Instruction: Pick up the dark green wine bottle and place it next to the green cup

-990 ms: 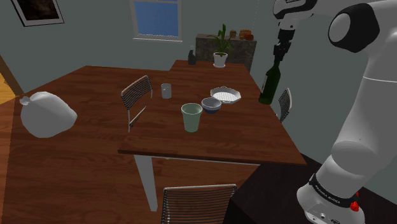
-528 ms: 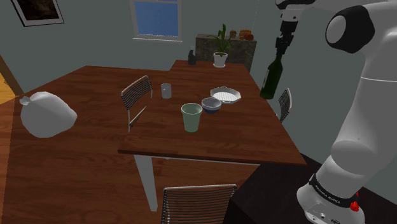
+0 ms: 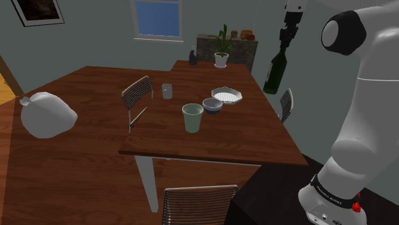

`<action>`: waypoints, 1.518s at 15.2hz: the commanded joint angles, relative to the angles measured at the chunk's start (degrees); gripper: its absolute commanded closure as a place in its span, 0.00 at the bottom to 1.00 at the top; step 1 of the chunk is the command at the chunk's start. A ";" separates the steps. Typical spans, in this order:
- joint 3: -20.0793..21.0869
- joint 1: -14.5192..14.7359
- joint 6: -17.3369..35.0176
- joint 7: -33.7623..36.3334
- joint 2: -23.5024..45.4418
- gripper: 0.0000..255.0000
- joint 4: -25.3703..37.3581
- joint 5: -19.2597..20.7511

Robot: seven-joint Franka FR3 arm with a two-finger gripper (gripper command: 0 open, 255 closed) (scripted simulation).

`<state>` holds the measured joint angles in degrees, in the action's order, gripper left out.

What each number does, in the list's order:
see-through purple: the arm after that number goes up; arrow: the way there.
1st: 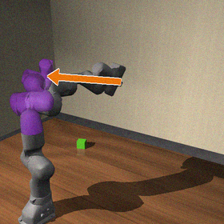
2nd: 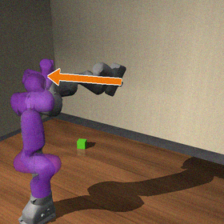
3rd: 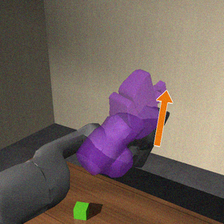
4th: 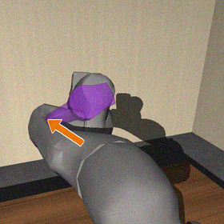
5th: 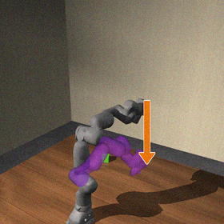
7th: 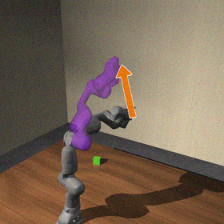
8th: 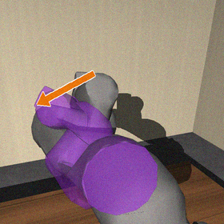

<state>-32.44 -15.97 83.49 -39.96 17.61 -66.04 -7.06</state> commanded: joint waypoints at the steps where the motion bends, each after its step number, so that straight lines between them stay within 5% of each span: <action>1: -0.01 -0.67 -2.18 -0.16 1.03 1.00 3.11 -0.60; 6: 0.03 -2.94 -7.24 -0.69 4.13 1.00 11.08 -2.44; 13: 2.50 9.04 -2.59 9.99 -7.71 1.00 -4.34 4.83; 23: 9.41 19.02 -1.29 25.68 -16.14 1.00 -13.74 9.65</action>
<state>-23.71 2.27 82.51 -15.85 1.49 -80.04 2.53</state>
